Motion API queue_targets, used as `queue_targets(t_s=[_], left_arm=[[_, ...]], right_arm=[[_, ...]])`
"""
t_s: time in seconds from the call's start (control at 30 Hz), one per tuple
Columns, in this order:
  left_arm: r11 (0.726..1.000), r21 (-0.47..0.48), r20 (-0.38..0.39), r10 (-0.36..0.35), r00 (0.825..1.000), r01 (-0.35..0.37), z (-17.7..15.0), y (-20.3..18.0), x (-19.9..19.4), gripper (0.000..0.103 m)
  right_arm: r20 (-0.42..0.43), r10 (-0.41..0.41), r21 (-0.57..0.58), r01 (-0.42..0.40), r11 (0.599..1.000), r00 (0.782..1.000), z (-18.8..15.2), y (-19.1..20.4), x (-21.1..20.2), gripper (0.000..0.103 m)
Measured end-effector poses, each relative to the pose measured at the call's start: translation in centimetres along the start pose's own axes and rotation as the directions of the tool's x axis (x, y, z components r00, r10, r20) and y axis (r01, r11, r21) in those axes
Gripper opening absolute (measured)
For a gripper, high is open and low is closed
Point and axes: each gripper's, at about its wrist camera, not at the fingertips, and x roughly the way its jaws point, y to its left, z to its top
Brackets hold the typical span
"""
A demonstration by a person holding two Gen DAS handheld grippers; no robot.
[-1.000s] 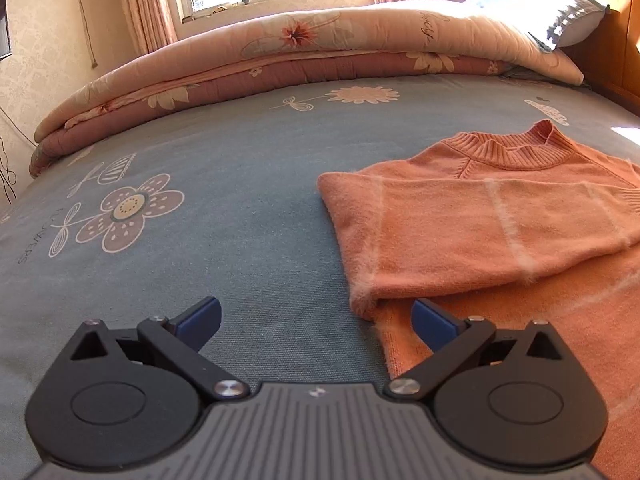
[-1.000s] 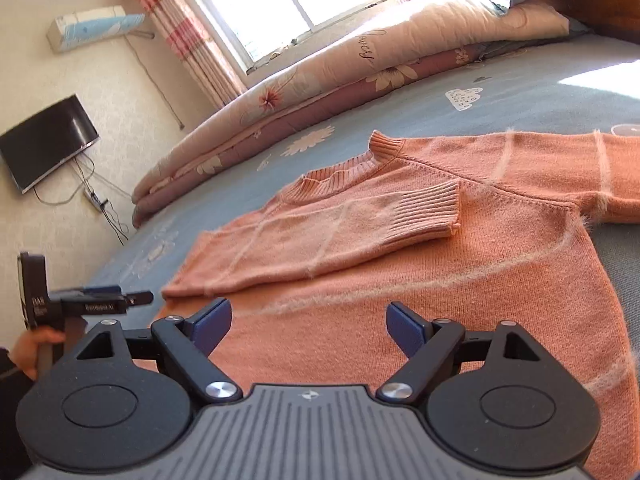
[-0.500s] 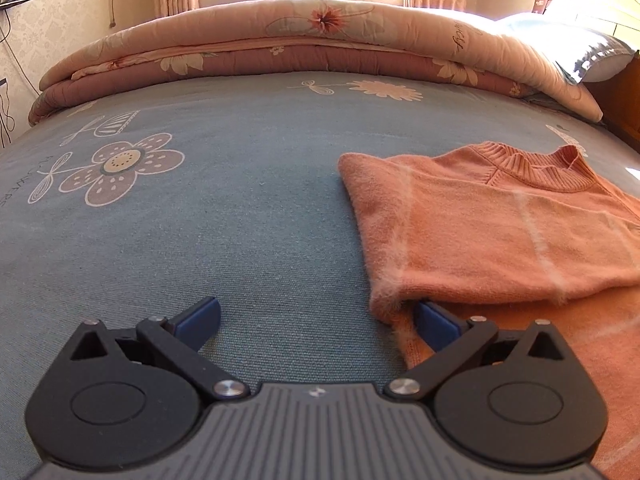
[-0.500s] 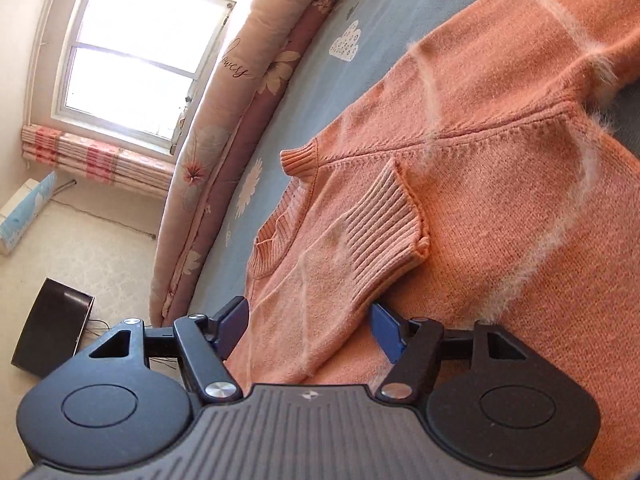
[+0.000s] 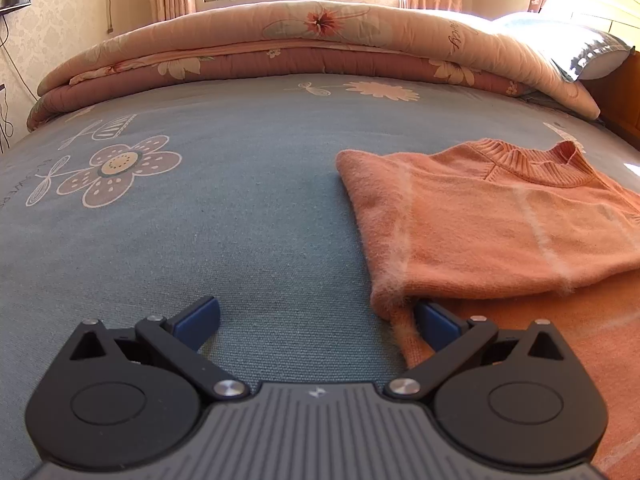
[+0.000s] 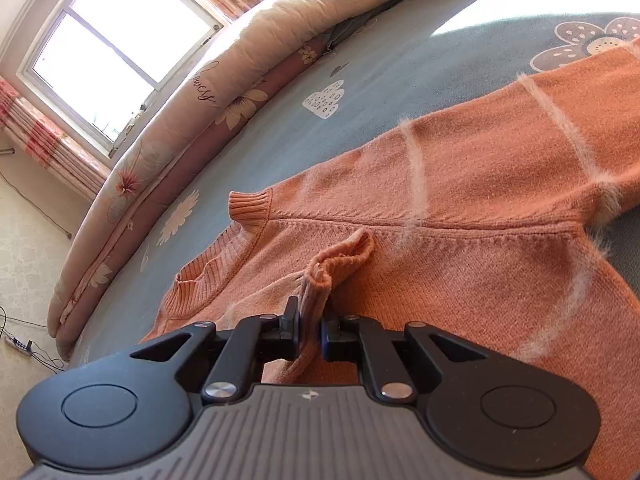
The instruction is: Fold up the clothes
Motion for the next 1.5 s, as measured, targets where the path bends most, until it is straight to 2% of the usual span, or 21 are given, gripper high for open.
queue_targets(t_s=[0.13,0.2,0.33,0.5,0.63,0.77,0.87,0.93,1.0,1.1,1.17,1.33,1.4,1.5], left_arm=[[1.000,-0.003,-0.002,0.000,1.000,0.000,0.0,0.0,0.0,0.103],[1.000,-0.010,-0.005,-0.002,1.000,0.002,0.0,0.2,0.0,0.103],[0.999,-0.041,-0.011,-0.024,1.000,0.023,0.2,0.8,0.0,0.103],[0.998,-0.055,-0.017,-0.028,0.999,0.027,0.3,1.0,-0.1,0.103],[0.997,-0.063,-0.046,-0.042,0.998,0.039,0.6,1.2,-0.4,0.102],[0.990,-0.076,0.012,-0.121,0.993,0.122,1.4,1.4,-2.1,0.102],[0.979,-0.084,0.057,-0.180,0.982,0.185,2.1,1.6,-3.4,0.102],[0.970,-0.087,0.087,-0.219,0.972,0.226,2.5,1.7,-4.3,0.102],[0.983,-0.075,0.027,-0.166,0.986,0.168,2.2,1.0,-2.4,0.102],[0.996,-0.053,-0.044,-0.074,0.996,0.072,1.2,0.3,-0.1,0.102],[0.999,0.005,-0.045,-0.041,0.998,0.042,0.8,-0.3,0.2,0.102],[0.999,0.017,-0.049,-0.034,0.998,0.035,0.6,-0.6,0.1,0.102],[0.998,-0.010,-0.051,-0.059,0.997,0.058,0.8,-0.1,-0.2,0.102],[0.983,-0.083,-0.020,-0.165,0.986,0.163,1.6,1.1,-1.5,0.102]], right_arm=[[0.044,0.031,-0.097,-0.026,0.995,0.999,1.2,1.9,-0.6,0.011],[0.027,0.003,-0.124,0.000,0.992,1.000,1.1,1.9,-0.3,0.011],[-0.024,-0.083,-0.134,0.079,0.988,0.996,0.4,0.5,1.2,0.011],[-0.018,-0.078,-0.090,0.076,0.993,0.997,0.6,-0.3,0.9,0.011],[-0.037,-0.098,-0.106,0.093,0.990,0.995,0.8,0.3,1.1,0.014],[-0.011,-0.112,-0.121,0.110,0.987,0.994,1.1,0.6,-1.0,0.021],[0.014,-0.122,-0.135,0.123,0.983,0.992,1.3,0.9,-2.8,0.024],[0.019,-0.097,-0.170,0.099,0.981,0.995,1.6,1.7,-3.4,0.030],[-0.004,-0.058,-0.199,0.056,0.978,0.998,1.9,2.7,-3.2,0.037],[0.020,-0.066,-0.232,0.068,0.970,0.998,1.9,3.8,-2.9,0.038],[0.042,-0.076,-0.253,0.085,0.964,0.996,1.9,4.5,-2.7,0.038],[0.146,-0.069,-0.244,0.103,0.964,0.987,2.0,5.2,-3.7,0.038],[0.120,-0.048,-0.245,0.076,0.967,0.992,2.1,5.4,-3.3,0.039],[-0.037,-0.010,-0.283,-0.001,0.959,0.999,1.1,6.1,-0.9,0.040]])
